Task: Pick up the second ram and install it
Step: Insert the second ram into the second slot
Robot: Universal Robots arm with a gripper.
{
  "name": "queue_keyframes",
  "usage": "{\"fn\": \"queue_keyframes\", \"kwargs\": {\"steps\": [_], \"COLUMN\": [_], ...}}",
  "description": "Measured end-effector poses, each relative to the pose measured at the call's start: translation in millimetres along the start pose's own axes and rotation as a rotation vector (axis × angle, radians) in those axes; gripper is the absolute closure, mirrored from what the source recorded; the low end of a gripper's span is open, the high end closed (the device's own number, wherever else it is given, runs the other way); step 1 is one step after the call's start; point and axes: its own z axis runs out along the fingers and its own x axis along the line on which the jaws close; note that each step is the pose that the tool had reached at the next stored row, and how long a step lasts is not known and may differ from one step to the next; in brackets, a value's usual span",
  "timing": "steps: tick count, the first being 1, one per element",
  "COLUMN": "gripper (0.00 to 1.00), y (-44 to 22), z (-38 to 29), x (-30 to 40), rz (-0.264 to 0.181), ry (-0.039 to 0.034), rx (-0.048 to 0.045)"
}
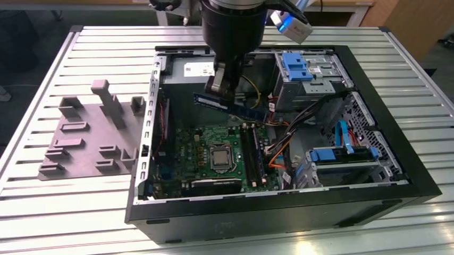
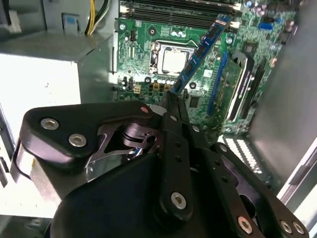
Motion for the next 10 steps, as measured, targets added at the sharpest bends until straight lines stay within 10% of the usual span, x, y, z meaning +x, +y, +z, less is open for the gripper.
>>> {"fn": "queue_keyframes", "kwargs": {"steps": [10], "gripper": [0.88], "y": [0.0], "z": [1.4], "x": [0.0], "rz": [0.182], "ry": [-0.0037], "rx": [0.0011]}}
